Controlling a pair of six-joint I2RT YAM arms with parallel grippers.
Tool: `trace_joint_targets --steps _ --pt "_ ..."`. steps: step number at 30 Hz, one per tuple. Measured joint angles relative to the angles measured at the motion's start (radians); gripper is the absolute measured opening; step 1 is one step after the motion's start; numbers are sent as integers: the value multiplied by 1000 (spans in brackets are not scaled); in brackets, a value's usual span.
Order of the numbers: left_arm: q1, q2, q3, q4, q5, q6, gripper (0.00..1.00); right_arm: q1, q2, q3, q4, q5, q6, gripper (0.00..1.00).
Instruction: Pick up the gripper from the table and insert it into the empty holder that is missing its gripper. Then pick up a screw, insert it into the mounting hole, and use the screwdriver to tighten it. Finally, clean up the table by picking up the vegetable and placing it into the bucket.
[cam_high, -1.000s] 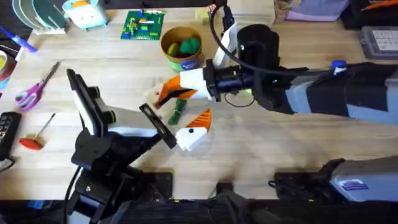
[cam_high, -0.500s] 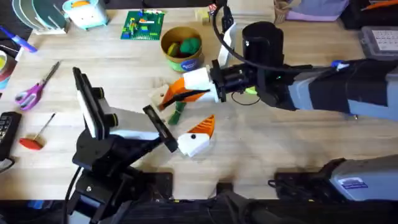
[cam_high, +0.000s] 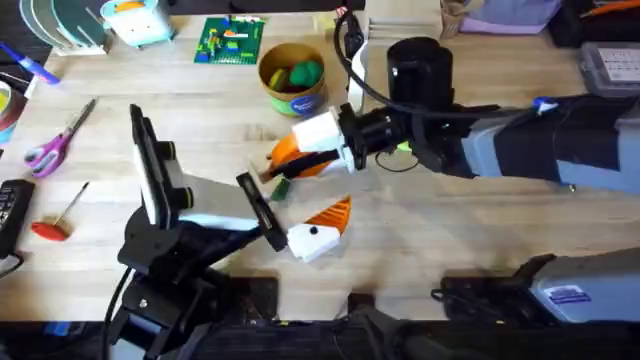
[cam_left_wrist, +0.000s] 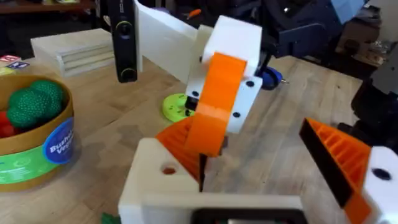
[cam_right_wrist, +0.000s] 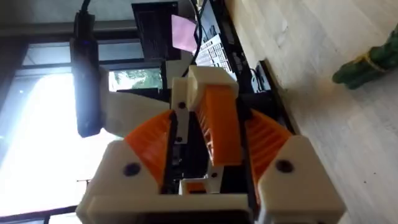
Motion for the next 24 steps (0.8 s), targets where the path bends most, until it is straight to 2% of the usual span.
trace_joint_targets --steps 5,7,9,10,16,24 --pt "0 0 0 0 2 0 992 -2 0 0 0 0 -12 714" --pt "0 0 0 0 2 0 993 -6 0 0 0 2 -19 796" --pt "0 0 0 0 2 0 993 -14 0 0 -1 6 -25 940" --pt "0 0 0 0 2 0 993 -21 0 0 -1 10 -32 978" --pt "0 0 0 0 2 0 993 -110 0 0 -14 74 -108 993" --pt "0 0 0 0 2 0 993 -383 0 14 -55 234 -325 993"
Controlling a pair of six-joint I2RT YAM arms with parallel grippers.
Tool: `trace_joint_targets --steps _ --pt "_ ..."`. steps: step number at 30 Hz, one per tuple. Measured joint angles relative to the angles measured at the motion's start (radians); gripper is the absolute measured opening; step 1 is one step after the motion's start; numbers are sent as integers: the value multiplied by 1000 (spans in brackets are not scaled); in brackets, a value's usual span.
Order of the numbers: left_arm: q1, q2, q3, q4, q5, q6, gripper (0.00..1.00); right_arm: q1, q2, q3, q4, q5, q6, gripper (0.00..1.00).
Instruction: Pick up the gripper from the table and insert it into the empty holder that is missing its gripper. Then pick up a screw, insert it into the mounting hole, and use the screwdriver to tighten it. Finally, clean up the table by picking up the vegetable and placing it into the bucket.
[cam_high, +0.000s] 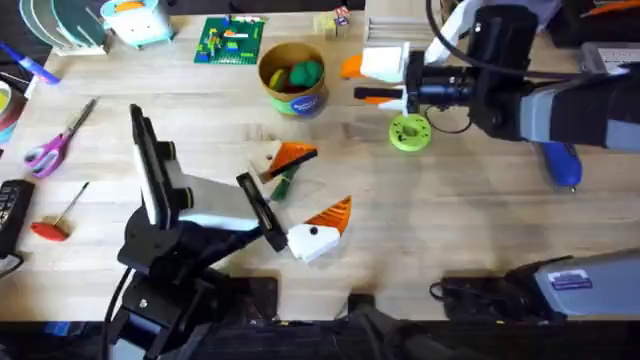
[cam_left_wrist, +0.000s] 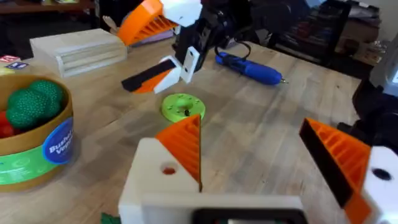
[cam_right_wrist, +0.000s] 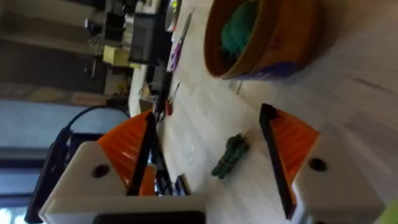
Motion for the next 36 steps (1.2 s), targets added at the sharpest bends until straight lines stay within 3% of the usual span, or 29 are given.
trace_joint_targets --steps 7,12,17,26,36 --pt "0 0 0 0 0 0 993 -96 -76 127 -503 181 -298 992" --pt "0 0 0 0 0 0 993 -91 -248 240 -878 341 -576 992" --pt "0 0 0 0 0 0 993 -54 -418 269 -1125 496 -786 993" --pt "0 0 0 0 0 0 992 -36 -472 268 -1247 554 -973 992" --pt "0 0 0 0 0 0 993 50 -296 256 -1212 641 -1077 993"
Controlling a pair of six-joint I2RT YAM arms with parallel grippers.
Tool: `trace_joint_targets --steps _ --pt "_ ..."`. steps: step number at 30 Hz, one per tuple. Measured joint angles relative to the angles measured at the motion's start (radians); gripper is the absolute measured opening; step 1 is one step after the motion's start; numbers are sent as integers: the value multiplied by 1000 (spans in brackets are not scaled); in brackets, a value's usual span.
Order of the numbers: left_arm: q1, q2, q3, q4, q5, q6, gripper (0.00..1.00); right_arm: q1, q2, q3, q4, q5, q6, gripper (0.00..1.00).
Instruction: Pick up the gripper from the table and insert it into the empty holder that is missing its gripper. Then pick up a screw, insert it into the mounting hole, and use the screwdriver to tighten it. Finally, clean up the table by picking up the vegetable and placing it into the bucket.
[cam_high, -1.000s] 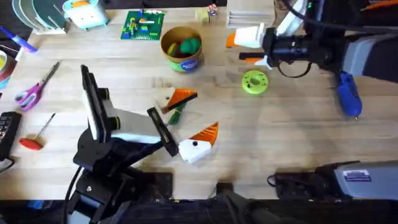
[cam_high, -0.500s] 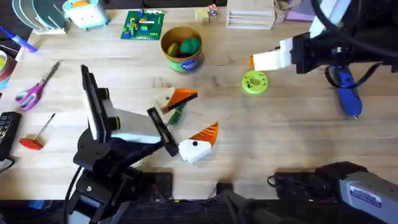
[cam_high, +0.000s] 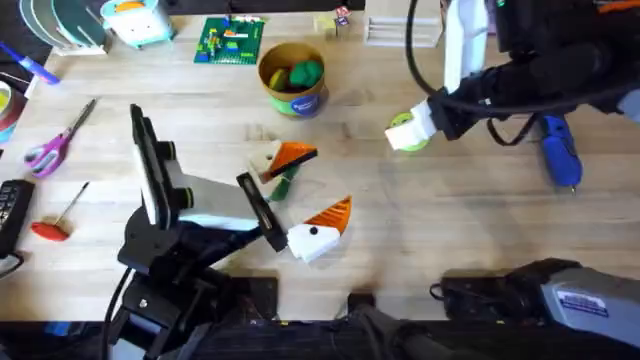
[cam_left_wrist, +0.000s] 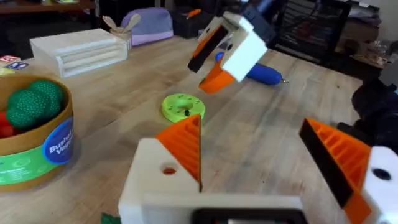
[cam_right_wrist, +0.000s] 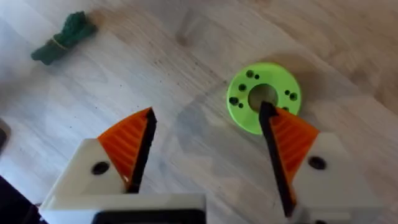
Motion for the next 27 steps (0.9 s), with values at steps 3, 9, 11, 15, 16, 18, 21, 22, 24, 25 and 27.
trace_joint_targets --steps 3,9,11,15,16,18,21,22,24,25,27 --pt "0 0 0 0 0 0 993 37 62 -2 12 26 -9 993" --pt "0 0 0 0 0 0 993 89 158 -2 15 117 -19 930" --pt "0 0 0 0 0 0 993 98 175 -3 25 141 -22 848" --pt "0 0 0 0 0 0 993 110 201 -3 45 207 -22 724" --pt "0 0 0 0 0 0 993 110 208 -3 46 218 -21 705" --pt "0 0 0 0 0 0 993 110 224 -4 47 234 -21 676" --pt "0 0 0 0 0 0 993 110 238 -4 53 245 -21 667" --pt "0 0 0 0 0 0 993 110 239 -4 56 247 -21 665" --pt "0 0 0 0 0 0 993 110 239 -4 61 253 -21 645" --pt "0 0 0 0 0 0 993 110 239 -4 62 261 -20 635" --pt "0 0 0 0 0 0 993 110 239 -4 66 275 -15 613"
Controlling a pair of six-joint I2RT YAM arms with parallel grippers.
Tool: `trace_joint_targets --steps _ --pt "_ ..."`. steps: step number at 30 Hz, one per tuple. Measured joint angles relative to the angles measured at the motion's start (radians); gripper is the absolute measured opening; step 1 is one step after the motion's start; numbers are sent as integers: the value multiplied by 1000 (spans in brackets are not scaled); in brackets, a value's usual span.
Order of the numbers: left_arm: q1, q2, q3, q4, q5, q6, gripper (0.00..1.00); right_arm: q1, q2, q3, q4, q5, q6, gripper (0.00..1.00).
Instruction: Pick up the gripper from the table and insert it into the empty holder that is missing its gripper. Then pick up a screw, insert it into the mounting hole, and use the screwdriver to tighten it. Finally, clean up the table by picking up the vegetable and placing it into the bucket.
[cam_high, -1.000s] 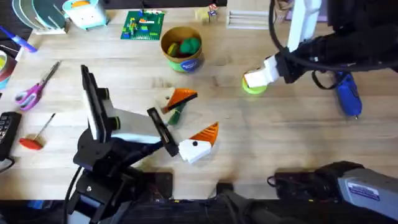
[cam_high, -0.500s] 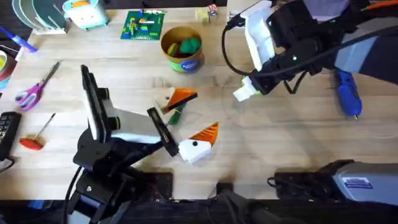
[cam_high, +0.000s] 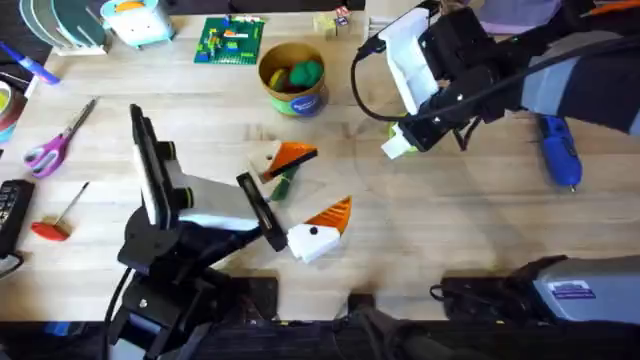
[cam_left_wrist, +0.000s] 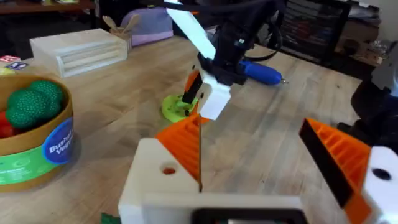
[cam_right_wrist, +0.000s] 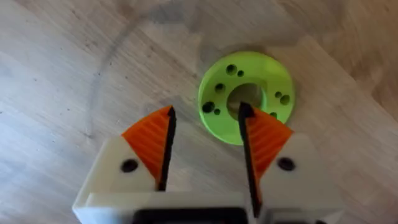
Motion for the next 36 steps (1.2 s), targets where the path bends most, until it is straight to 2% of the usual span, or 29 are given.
trace_joint_targets --steps 12,19,24,33,36 --pt "0 0 0 0 0 0 993 10 0 0 22 22 39 496" --pt "0 0 0 0 0 0 993 10 3 0 25 22 47 493" --pt "0 0 0 0 0 0 993 10 20 0 27 25 47 454" --pt "0 0 0 0 0 0 993 10 21 0 28 25 47 324" --pt "0 0 0 0 0 0 993 10 21 0 29 25 50 234"
